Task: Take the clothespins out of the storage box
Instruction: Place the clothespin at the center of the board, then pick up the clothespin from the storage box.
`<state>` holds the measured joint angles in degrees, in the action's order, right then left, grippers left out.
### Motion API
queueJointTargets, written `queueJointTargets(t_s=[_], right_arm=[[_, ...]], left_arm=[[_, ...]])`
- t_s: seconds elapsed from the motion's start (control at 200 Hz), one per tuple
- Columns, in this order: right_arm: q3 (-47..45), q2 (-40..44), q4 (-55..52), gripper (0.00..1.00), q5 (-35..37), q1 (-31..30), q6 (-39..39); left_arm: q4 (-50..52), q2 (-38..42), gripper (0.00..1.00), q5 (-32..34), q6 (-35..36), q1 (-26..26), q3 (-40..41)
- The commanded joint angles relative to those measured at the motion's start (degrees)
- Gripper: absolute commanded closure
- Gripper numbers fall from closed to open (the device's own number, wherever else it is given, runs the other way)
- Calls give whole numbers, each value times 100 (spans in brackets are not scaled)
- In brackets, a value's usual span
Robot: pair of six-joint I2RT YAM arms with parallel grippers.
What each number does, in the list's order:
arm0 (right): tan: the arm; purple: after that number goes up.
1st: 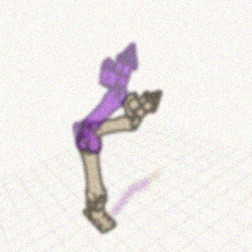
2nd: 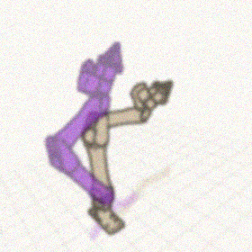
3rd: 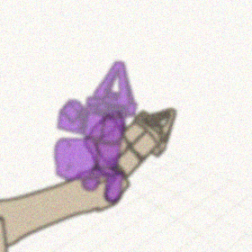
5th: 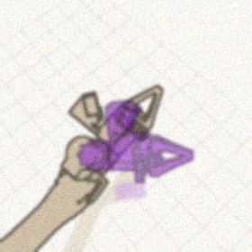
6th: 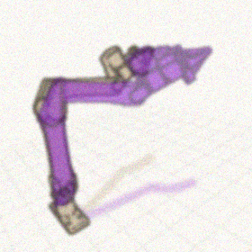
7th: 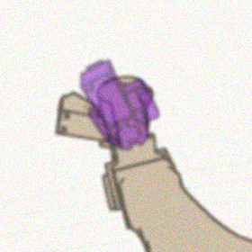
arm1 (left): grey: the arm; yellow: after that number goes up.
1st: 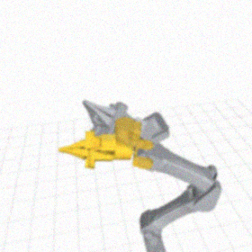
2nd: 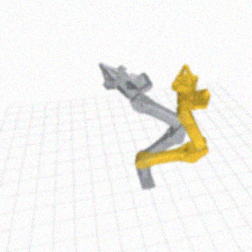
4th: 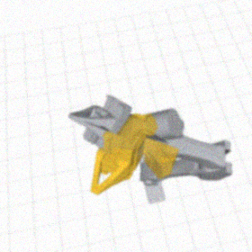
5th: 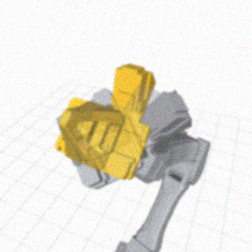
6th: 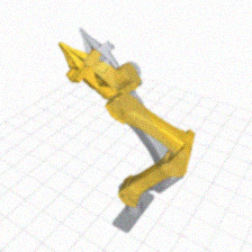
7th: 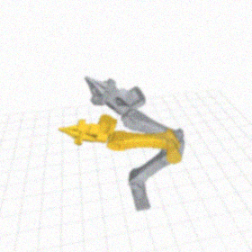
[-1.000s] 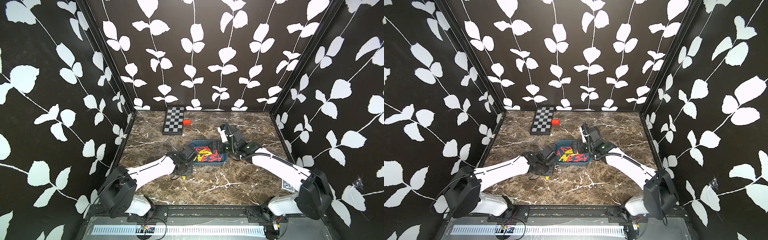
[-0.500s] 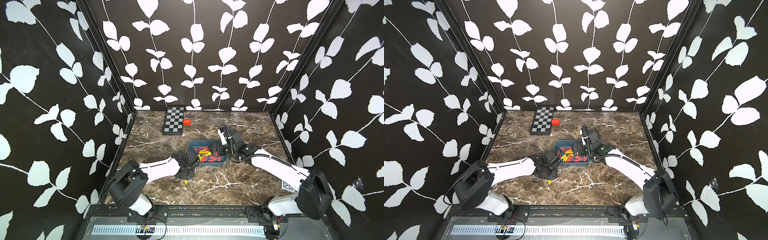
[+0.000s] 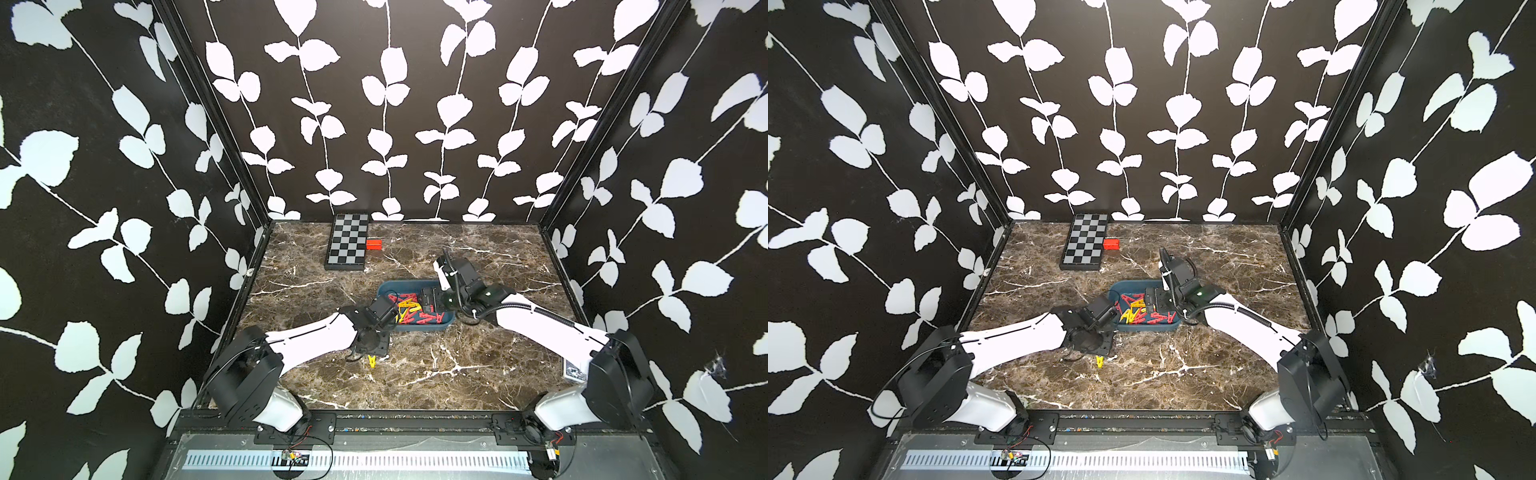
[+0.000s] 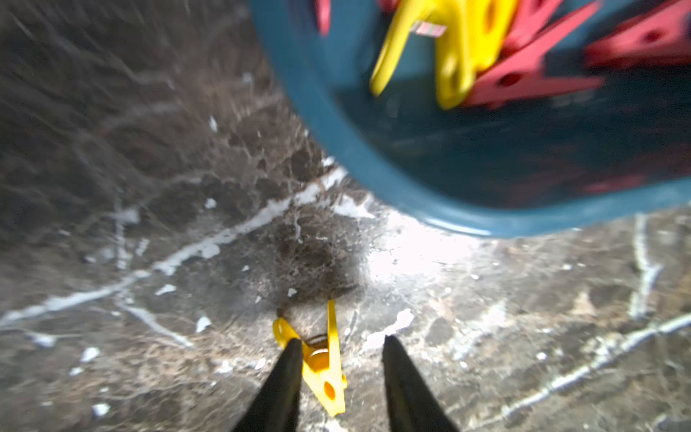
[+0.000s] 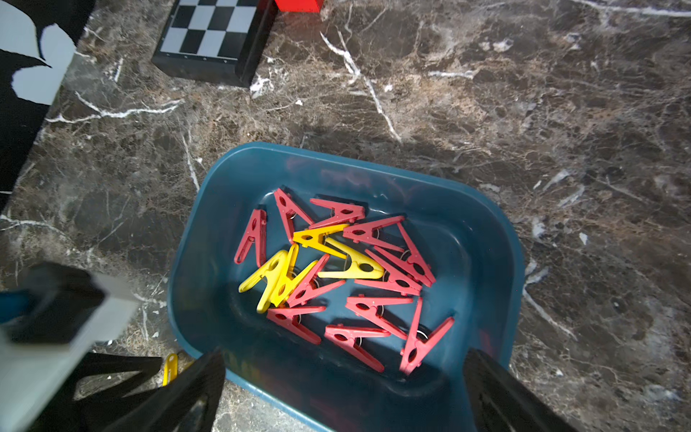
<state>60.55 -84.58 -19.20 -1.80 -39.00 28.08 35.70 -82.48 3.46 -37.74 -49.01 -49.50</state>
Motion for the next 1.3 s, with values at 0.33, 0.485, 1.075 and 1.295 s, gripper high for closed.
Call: queueJointTargets(t_s=[0.33, 0.485, 1.075, 1.295], right_arm=[[975, -963, -457, 1, 173, -37, -565], [1236, -1276, -728, 10, 395, -15, -807], [2115, -2526, -1407, 71, 130, 573, -1312], [2298, -2824, -1424, 71, -95, 601, -1484]], left_arm=[[271, 837, 1, -171, 325, 848, -825], [231, 773, 1, 42, 575, 850, -1109], [189, 144, 1, -425, 1025, 1260, -1897], [169, 81, 1, -419, 1014, 1338, -1941]])
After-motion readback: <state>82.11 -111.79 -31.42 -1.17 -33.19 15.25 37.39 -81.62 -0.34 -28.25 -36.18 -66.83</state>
